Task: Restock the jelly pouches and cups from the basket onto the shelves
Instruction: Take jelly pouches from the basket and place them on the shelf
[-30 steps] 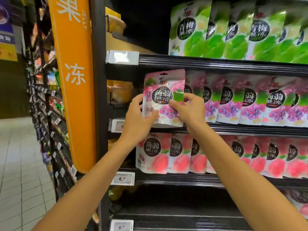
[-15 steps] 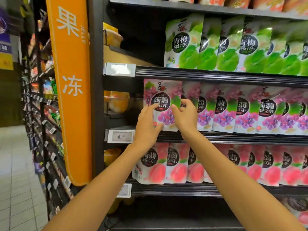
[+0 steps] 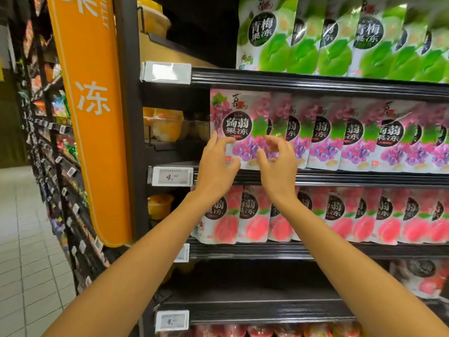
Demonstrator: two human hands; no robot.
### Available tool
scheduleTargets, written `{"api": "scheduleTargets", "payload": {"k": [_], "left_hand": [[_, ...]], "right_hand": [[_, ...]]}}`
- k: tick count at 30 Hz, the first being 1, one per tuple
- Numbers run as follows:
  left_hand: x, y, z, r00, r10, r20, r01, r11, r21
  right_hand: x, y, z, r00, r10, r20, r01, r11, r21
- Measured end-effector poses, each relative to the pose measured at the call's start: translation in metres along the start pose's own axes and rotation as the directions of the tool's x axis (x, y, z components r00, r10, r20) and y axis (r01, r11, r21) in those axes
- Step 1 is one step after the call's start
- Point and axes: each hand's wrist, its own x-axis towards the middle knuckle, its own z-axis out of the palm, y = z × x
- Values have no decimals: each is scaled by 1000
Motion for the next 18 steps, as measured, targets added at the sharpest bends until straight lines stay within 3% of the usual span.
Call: {"api": "scheduleTargets", "payload": {"k": [3, 7, 10, 14, 18], "left_hand": [[-17, 5, 0, 997, 57, -60, -61, 995, -75], [-55, 10, 9, 995, -9, -97, -13, 975, -222], [-98, 3, 21, 996, -42, -76, 17, 953, -303], [-186, -32, 48, 968, -215, 128, 246, 913, -325], [-292, -76, 85, 828, -451, 333, 539, 804, -252]], "right_hand": [[-15, 4, -6, 999, -4, -36, 6, 999, 45], [-49, 16, -17, 997, 38, -69, -31, 995, 95], [-94, 34, -28, 997, 82, -12, -80, 989, 124], [-193, 78, -52, 968, 193, 159, -198, 980, 21], [-300, 136, -78, 861, 441, 254, -419, 898, -137]]}}
